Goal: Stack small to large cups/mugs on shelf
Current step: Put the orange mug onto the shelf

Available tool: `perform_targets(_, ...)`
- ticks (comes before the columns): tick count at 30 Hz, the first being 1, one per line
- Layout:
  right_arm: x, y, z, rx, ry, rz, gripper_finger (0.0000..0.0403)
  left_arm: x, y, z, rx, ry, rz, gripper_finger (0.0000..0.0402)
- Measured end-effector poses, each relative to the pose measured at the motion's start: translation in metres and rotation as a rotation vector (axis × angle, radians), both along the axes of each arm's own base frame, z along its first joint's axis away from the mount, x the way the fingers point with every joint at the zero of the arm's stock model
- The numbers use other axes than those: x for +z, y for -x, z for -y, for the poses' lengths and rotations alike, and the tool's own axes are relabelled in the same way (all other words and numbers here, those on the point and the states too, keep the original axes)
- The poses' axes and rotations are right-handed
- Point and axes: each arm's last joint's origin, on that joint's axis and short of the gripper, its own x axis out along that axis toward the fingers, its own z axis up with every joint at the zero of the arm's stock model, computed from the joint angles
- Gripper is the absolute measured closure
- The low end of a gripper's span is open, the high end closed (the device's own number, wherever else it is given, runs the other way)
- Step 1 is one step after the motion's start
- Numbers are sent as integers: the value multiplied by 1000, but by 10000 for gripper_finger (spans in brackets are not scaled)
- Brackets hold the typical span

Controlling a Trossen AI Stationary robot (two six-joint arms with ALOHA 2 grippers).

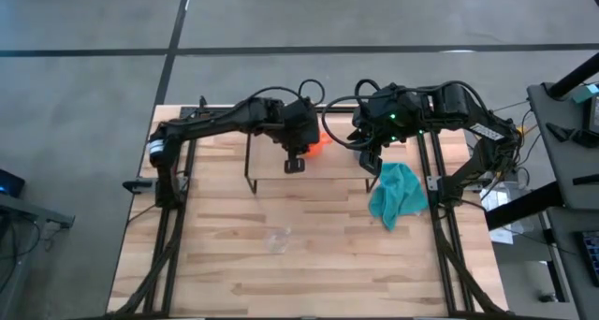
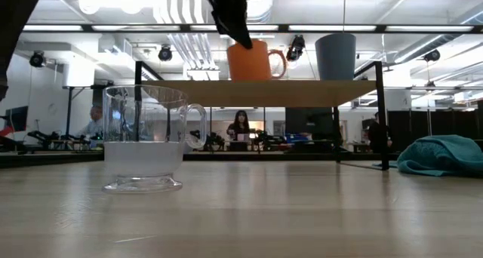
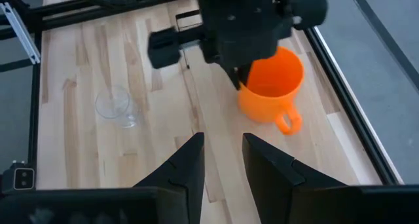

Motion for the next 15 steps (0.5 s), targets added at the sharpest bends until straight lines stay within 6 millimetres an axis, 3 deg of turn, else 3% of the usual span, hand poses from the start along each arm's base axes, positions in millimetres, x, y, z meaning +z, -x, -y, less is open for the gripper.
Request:
perform_targets(8,0,0,0,2,2,0,303,-13,-9,-7,-31,61,-23,401)
perform_targets(15,-3,-1,0,18,15,-13,288,-2,-5,-6,-40,92,8,376)
